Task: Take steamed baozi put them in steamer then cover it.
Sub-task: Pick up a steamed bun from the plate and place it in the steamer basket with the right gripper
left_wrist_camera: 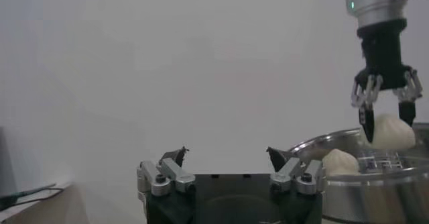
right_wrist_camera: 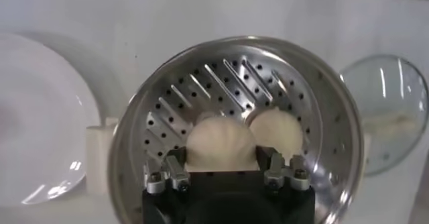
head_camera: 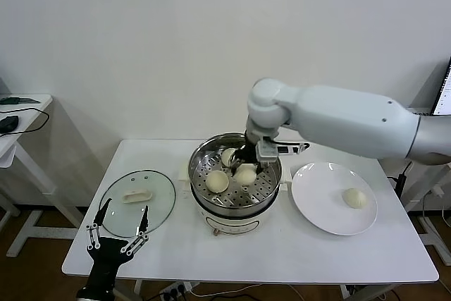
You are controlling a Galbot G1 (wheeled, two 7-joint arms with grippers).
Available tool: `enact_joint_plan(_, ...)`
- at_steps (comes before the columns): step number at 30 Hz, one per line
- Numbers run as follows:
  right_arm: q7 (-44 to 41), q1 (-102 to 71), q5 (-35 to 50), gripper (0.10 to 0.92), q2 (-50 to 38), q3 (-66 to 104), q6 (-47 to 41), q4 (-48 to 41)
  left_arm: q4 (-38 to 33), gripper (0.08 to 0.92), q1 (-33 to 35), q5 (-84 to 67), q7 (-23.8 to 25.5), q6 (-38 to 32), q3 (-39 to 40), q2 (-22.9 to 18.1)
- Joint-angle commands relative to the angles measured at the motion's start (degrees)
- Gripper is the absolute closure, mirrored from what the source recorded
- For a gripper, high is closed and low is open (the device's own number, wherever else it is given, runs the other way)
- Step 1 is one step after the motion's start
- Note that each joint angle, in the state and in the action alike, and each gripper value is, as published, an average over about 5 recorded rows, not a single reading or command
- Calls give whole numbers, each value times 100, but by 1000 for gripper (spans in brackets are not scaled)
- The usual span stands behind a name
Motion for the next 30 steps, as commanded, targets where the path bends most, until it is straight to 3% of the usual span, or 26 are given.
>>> enact_joint_plan(1, 75, -331, -496, 342, 178, -30, 385, 104, 13, 177, -1, -5, -4, -7, -3, -3)
enact_joint_plan(30, -82, -556, -549, 296, -3, 58, 644, 145, 82, 177, -36, -7, -17, -41, 15, -44)
